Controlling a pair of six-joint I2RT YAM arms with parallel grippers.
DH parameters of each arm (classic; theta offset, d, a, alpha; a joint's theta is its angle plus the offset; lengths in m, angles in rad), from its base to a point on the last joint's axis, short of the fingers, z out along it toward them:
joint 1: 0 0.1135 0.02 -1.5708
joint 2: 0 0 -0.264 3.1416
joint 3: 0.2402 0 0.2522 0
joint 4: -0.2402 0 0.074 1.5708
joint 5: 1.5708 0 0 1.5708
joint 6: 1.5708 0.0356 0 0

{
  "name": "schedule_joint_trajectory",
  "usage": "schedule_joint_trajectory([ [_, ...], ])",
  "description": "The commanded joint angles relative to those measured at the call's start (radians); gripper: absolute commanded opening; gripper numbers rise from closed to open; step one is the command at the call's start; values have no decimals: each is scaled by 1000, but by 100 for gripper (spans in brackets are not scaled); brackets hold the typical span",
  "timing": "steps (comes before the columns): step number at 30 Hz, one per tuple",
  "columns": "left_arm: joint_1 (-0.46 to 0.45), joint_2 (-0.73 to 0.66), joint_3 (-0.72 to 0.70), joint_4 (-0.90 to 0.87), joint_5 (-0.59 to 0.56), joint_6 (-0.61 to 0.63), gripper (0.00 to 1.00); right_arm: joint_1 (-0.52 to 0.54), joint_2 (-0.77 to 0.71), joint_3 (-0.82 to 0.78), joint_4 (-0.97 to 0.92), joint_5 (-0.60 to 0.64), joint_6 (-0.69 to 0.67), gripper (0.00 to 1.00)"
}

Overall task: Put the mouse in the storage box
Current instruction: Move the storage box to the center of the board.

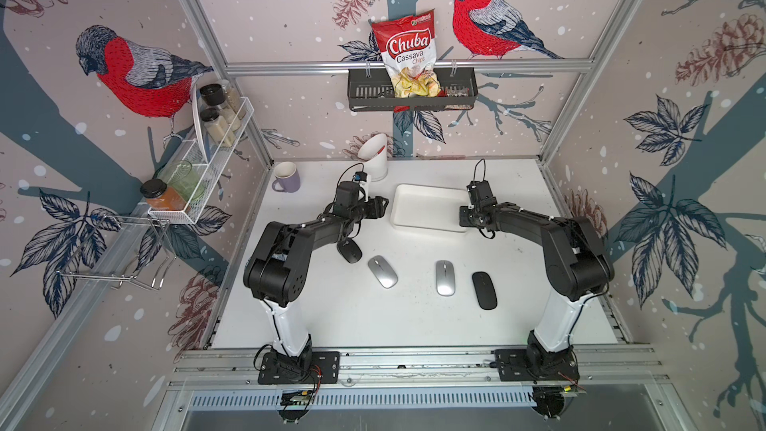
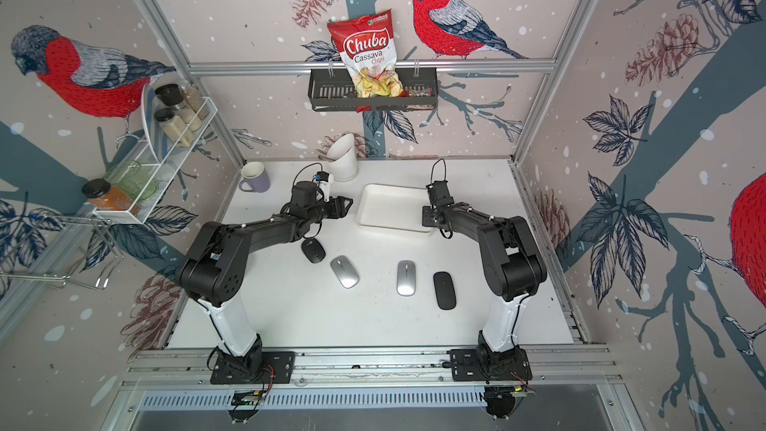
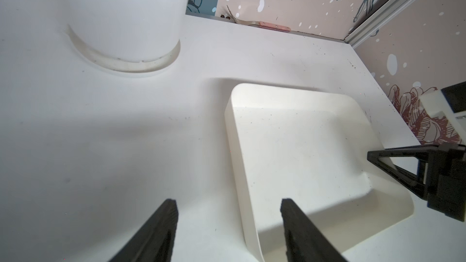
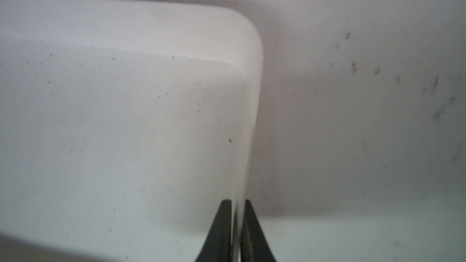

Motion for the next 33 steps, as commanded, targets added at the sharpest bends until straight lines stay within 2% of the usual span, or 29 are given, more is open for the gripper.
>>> schedule_joint_trajectory([
  [1,23,-73,-87,119,-26,-4,69,24,13,13,44,-22,-39,14],
  [8,53,-227,-255,139,-47,3,69,81,47,24,76,1,-100,15],
  [12,58,-250,-276,117,-38,13,70,72,70,37,78,4,-108,11],
  [16,58,-264,-288,112,-42,9,70,82,73,42,66,30,-123,12],
  [19,58,-280,-290,96,-44,5,74,75,67,45,33,25,-88,19],
  [27,58,-305,-319,102,-21,-28,75,76,26,29,13,-80,114,21],
  [33,58,-360,-333,69,-32,-30,75,68,-10,57,-80,-81,174,25],
])
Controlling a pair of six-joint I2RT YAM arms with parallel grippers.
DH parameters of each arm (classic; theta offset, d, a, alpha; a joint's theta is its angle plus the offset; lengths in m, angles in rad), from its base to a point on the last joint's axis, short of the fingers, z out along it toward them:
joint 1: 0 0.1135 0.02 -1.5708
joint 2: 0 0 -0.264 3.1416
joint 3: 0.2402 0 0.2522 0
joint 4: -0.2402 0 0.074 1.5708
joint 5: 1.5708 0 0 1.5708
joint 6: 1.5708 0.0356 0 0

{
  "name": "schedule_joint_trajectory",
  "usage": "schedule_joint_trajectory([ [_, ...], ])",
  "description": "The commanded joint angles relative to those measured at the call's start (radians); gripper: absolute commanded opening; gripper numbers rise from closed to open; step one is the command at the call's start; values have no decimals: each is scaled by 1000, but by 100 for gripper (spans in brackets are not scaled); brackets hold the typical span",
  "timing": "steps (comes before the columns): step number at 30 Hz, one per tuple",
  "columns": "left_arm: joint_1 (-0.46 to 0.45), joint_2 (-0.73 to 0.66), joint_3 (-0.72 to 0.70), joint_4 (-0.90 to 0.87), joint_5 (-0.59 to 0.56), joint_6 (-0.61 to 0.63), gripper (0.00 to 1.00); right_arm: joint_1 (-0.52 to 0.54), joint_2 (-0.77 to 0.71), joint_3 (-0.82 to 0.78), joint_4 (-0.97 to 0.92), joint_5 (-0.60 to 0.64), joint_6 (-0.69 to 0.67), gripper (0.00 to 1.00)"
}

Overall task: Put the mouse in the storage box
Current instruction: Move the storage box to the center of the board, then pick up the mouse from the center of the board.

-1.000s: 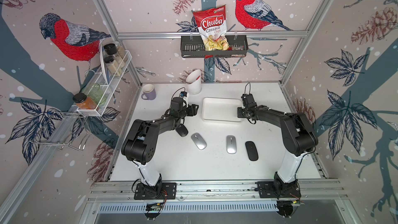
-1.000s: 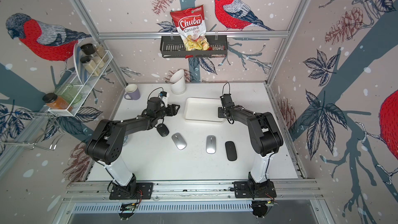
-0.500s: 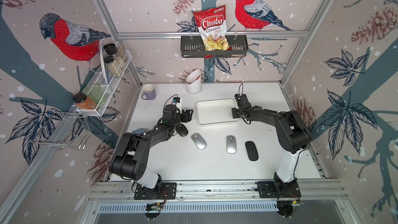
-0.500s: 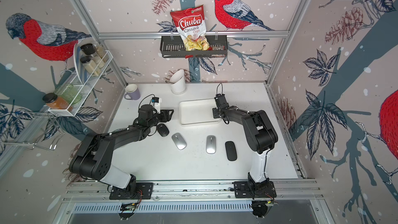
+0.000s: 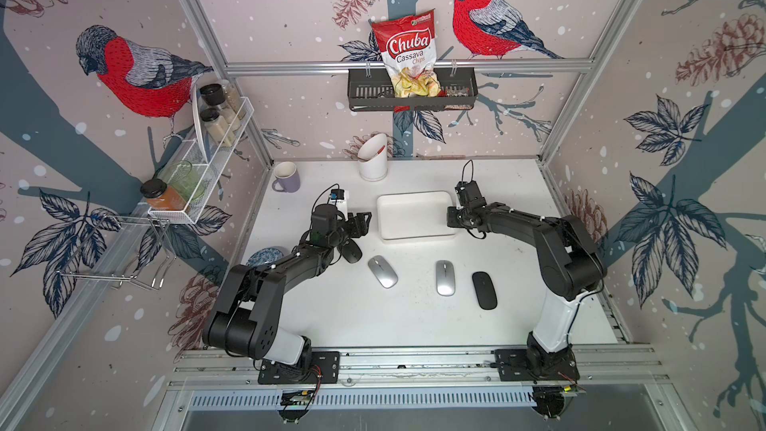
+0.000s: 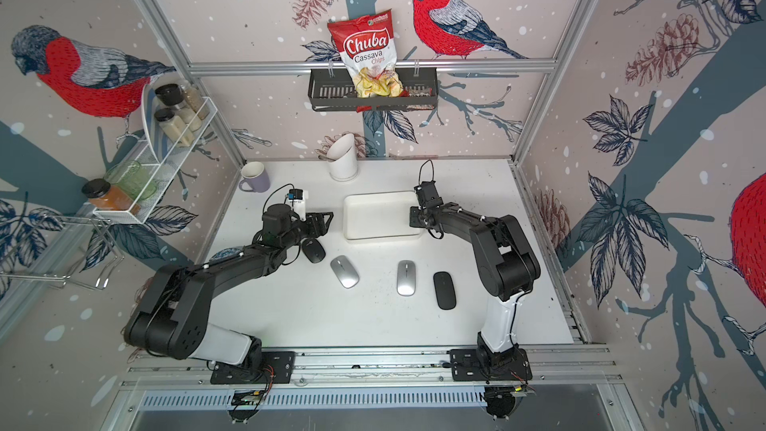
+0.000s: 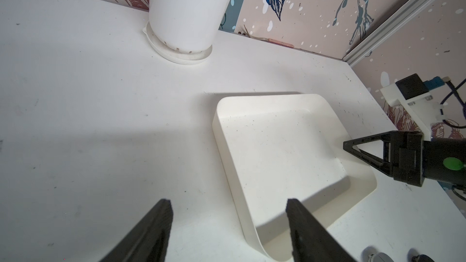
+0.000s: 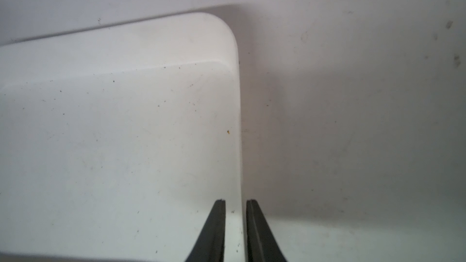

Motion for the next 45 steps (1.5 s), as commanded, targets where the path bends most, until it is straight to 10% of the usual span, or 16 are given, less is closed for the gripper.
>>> schedule_joint_trajectory([
  [1,4,-41,-4,-14,1,-9,75,-3,-44,20,-81,12,64,28],
  [8,-38,-233,-66,-49,-17,11,83,42,-395,-153,-139,173,29,83],
  [17,-200,-487,-317,2,-44,36,99,207,-690,-339,-453,296,267,95],
  [27,-219,-505,-577,330,77,96,99,200,-619,-440,-479,214,398,97],
  [45,-232,-385,-538,326,47,112,99,290,-536,-559,-389,65,453,79],
])
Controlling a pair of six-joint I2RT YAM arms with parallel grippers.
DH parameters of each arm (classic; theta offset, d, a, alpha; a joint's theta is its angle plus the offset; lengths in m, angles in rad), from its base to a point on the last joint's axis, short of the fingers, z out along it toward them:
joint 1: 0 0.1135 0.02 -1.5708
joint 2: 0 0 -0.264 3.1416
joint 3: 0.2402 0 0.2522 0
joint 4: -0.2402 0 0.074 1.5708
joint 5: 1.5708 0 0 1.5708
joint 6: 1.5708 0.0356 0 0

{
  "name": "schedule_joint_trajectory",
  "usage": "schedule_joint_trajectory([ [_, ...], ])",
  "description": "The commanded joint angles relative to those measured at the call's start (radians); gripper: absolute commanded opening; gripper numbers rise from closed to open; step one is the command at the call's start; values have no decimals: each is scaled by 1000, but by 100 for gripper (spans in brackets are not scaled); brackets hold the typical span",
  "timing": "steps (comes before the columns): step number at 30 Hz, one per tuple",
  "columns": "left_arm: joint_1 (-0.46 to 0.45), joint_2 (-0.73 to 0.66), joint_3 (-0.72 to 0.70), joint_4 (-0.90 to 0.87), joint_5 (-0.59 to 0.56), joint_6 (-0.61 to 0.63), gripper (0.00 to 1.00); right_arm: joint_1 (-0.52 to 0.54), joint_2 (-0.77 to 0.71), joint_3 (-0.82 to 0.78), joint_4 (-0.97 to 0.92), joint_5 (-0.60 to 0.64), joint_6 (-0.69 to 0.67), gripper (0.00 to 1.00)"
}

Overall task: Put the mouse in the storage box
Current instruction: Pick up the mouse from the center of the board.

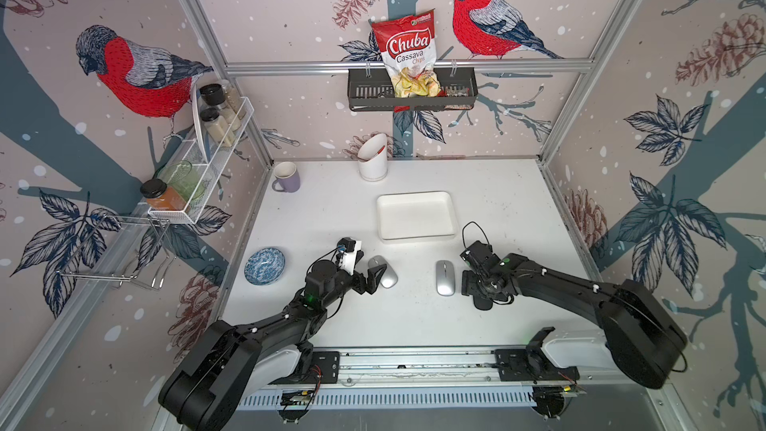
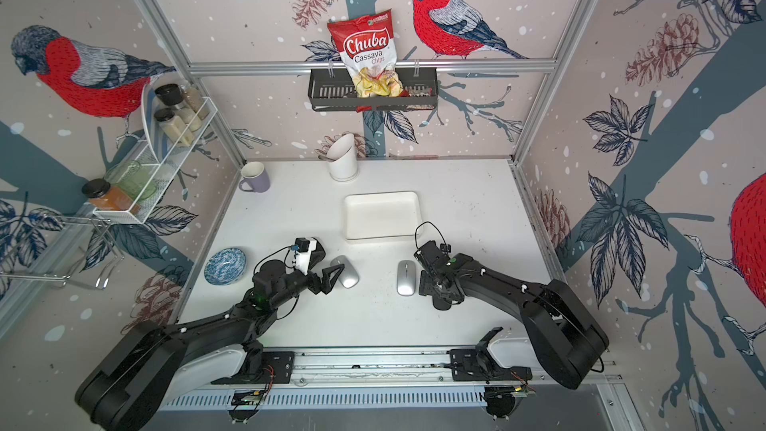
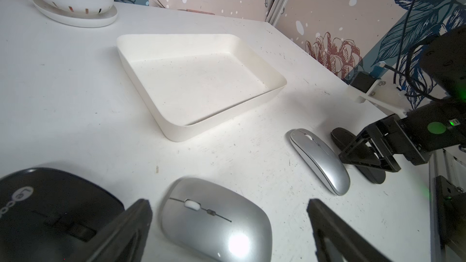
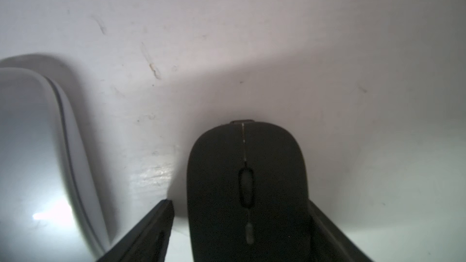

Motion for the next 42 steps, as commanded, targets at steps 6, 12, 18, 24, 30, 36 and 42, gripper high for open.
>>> schedule_joint_trajectory([
  [6,-4,-17,-3,2,-6,24,99,12,74,22,20,-2,25,69],
  [12,-4,-4,5,-3,-12,18,99,9,77,75,-1,47,-4,62],
  [18,-4,-7,2,0,-15,16,99,-30,60,91,25,57,-45,60],
  [24,-5,-13,-6,12,-22,13,99,-58,62,179,4,114,-104,61],
  [30,-5,-3,-1,10,-16,13,99,-73,133,337,33,132,-164,61],
  [36,-5,6,6,1,-18,10,99,-72,336,640,42,122,-298,61],
  [42,-5,-17,-6,8,-43,-3,99,-126,635,1043,-59,87,-442,62],
])
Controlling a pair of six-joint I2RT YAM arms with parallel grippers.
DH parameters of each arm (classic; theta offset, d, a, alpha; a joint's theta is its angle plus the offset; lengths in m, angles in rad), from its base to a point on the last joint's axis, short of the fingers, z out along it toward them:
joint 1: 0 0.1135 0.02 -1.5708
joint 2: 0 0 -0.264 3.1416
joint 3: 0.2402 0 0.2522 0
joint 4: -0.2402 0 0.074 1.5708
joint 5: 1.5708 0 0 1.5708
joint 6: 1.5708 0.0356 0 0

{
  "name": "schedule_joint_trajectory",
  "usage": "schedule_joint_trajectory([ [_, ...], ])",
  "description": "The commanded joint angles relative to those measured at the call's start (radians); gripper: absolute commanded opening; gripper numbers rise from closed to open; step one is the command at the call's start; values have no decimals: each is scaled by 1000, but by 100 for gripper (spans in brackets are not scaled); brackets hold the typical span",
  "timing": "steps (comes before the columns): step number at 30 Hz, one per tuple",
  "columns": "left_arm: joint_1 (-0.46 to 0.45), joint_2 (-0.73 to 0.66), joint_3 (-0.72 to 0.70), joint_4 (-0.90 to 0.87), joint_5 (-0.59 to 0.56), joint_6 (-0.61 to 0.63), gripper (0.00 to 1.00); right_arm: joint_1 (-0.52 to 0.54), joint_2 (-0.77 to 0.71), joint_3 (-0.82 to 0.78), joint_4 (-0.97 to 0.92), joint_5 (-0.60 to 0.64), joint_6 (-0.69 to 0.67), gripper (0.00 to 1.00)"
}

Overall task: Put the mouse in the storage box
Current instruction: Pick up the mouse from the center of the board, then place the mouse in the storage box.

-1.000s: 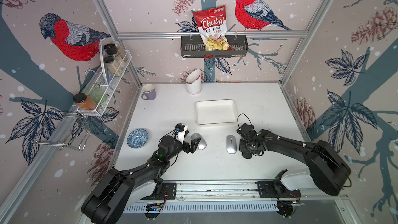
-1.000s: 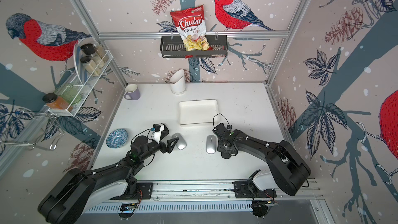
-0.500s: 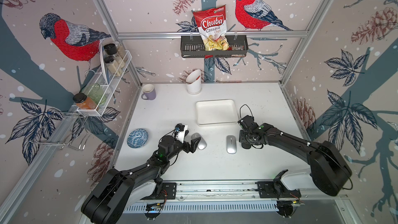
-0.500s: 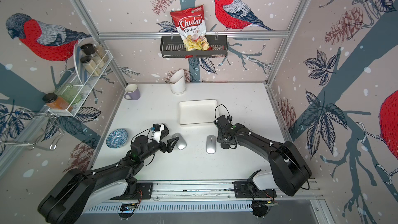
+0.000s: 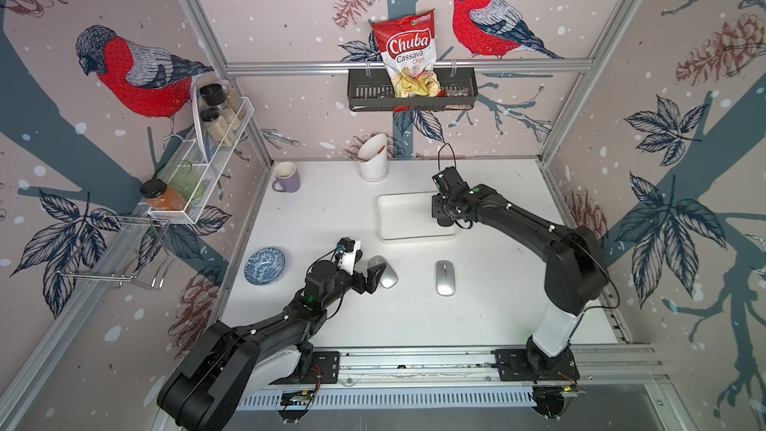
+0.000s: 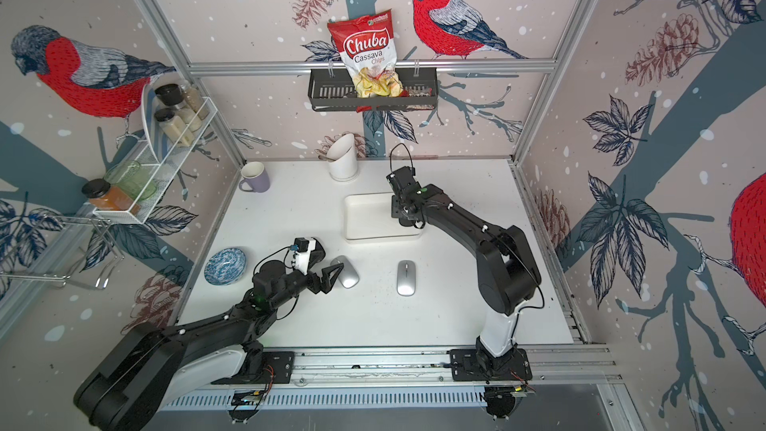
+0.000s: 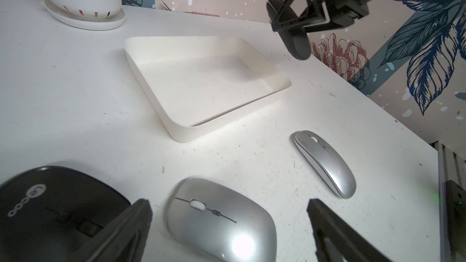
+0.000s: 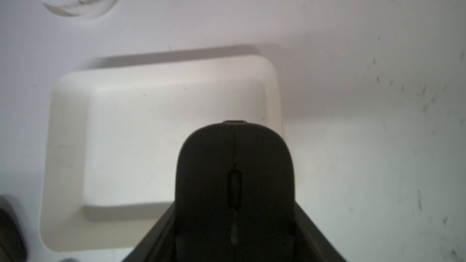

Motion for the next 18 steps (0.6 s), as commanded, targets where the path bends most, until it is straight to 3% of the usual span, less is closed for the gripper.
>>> schedule_joint_trajectory([
  [1,-2,-13,-6,18,-12,1,99,-33,133,158,-69,-25,-117,62],
  [5,-2,-25,-16,24,-17,1,99,-56,269,315,-122,-18,-149,62],
  [9,-4,-16,-18,37,-10,1,99,-47,332,367,-156,-22,-160,63],
  [18,-14,40,12,30,-9,-3,99,-23,308,228,-107,-38,-110,63],
])
